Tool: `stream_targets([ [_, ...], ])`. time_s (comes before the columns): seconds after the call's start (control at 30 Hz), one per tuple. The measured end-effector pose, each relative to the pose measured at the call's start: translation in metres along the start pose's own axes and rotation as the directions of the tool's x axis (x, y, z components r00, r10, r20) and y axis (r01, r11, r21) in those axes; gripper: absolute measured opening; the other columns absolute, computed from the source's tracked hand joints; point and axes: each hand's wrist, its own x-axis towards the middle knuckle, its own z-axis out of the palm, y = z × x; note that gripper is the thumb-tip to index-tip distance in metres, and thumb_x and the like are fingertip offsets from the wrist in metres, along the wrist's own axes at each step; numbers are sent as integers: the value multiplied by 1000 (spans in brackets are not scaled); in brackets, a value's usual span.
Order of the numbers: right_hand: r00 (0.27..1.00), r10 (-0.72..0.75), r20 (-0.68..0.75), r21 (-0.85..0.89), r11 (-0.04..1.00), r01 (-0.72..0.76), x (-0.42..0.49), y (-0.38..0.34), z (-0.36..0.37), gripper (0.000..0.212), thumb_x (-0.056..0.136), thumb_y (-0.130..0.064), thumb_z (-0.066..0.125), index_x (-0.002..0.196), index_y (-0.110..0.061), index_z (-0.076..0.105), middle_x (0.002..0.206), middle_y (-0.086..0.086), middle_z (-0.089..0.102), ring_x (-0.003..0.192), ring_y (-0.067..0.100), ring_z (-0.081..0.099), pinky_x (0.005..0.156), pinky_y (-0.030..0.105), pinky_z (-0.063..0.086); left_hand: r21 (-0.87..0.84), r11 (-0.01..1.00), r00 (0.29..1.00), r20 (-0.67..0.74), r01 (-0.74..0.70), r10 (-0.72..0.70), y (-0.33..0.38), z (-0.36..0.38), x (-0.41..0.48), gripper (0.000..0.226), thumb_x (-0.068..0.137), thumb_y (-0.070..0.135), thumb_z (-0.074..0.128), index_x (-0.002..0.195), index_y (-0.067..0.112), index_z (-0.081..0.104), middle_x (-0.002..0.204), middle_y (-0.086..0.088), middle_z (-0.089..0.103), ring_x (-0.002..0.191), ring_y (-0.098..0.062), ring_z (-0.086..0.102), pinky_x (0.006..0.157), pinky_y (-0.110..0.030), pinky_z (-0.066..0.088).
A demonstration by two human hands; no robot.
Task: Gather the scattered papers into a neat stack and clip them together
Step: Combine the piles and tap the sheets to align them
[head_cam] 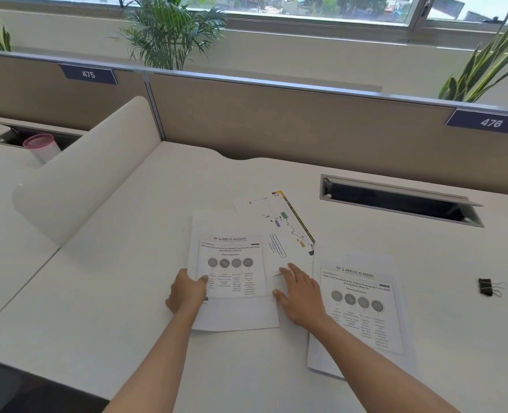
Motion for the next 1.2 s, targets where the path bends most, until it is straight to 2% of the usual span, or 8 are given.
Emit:
stream_targets([
  [0.1, 1000, 20, 2, -73, 997, -20, 13, 6, -7, 63, 95, -46, 39, 150, -26, 16, 162, -2, 3, 148, 16, 6, 120, 43, 4, 26, 1000, 997, -82, 16, -14, -12, -6, 1, 33, 86, 35, 62, 110, 13, 53, 115, -12, 65, 107, -35, 56, 92, -43, 34],
  [0.3, 988, 48, 143, -218, 976, -16, 29, 12, -12, 66, 98, -46, 27, 153, -22, -1, 162, 1, -6, 149, 18, -7, 118, 47, -7, 227, 973, 999, -36, 39, -32, -11, 0, -14, 109, 61, 53, 82, 139, 5, 24, 138, -18, 35, 123, -39, 36, 95, -46, 41],
  [0.43, 988, 11, 151, -234, 972, 25, 28, 8, -10, 63, 100, -43, 26, 153, -21, 0, 163, 2, -3, 149, 17, -4, 118, 47, -7, 219, 974, 999, 0, 48, -49, -3, 7, -21, 127, 54, 44, 90, 144, 4, 10, 141, -17, 28, 121, -41, 38, 95, -44, 45],
  [0.77, 988, -31, 153, -237, 969, 67, 24, 9, -6, 57, 101, -35, 24, 153, -23, 3, 163, -1, 1, 149, 15, 2, 119, 45, -3, -61, 983, 979, 121, 174, -165, -5, -3, -2, 87, 49, 16, 95, 115, -3, 41, 117, -20, 62, 104, -33, 63, 79, -35, 49],
  [0.9, 987, -52, 153, -228, 970, 86, 21, 11, -4, 55, 101, -29, 24, 153, -25, 4, 163, -2, 2, 149, 14, 4, 119, 44, -1, -210, 965, 981, 145, 156, -127, -14, 0, -3, 37, 61, 13, 86, 92, 6, 68, 85, -11, 71, 73, -27, 65, 73, -33, 54],
  [1.03, 987, -80, 141, -225, 968, 111, 16, 11, -1, 55, 101, -23, 23, 153, -25, 6, 162, -3, 5, 149, 14, 6, 119, 45, 1, -304, 950, 998, 22, 69, -66, -16, -4, -7, 18, 77, 22, 75, 92, 13, 71, 59, 6, 61, 52, -13, 56, 52, -23, 40],
  [1.13, 987, -96, 131, -235, 964, 125, 13, 10, 1, 55, 101, -20, 23, 153, -24, 7, 162, -2, 7, 149, 14, 8, 119, 45, 2, -312, 950, 998, -40, 25, -39, -13, -17, -3, 14, 81, 24, 70, 93, 15, 70, 61, 4, 63, 56, -18, 60, 60, -27, 47],
  [1.2, 987, -96, 132, -240, 963, 126, 11, 9, 2, 55, 100, -19, 22, 153, -25, 7, 162, -3, 7, 149, 13, 8, 119, 45, 2, -326, 945, 995, -97, -5, -28, -11, -29, 2, 19, 83, 26, 69, 98, 14, 69, 82, -6, 72, 74, -30, 67, 72, -34, 51],
])
